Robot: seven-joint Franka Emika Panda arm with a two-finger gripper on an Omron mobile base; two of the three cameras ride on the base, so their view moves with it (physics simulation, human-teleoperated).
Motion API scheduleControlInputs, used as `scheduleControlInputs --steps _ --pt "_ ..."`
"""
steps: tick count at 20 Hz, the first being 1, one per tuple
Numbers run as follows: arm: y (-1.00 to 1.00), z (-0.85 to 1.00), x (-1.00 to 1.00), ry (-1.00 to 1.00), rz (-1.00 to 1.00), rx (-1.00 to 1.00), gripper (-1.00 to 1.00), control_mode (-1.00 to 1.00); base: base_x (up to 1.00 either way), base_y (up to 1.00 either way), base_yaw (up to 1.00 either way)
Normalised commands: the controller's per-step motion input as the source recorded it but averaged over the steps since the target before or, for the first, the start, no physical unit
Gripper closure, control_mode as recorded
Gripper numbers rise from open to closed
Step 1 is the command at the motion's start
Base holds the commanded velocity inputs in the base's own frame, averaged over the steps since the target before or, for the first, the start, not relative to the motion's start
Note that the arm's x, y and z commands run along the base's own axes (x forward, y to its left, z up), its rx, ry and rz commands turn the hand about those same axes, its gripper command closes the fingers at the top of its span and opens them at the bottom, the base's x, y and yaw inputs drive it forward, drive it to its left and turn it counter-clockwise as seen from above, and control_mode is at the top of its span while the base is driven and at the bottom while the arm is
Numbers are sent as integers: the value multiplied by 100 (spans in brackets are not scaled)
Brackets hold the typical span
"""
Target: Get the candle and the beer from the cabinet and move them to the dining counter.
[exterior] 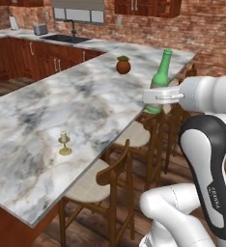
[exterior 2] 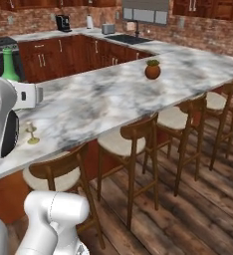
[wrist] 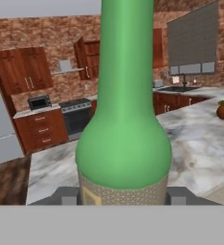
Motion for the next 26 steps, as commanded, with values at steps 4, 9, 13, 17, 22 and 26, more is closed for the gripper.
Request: scheduleControlInputs --steps 4,9,13,17,22,26 --pt "0 0 0 0 0 0 100 100 31 -53 16" --pt "0 0 0 0 0 0 100 100 31 -54 15" --pt "0 0 0 0 0 0 100 100 24 -63 8" --pt "0 0 0 0 0 0 100 100 9 -69 6" --pt "0 0 0 0 0 0 100 100 5 -69 8" --pt "0 0 0 0 0 0 100 100 12 -65 9"
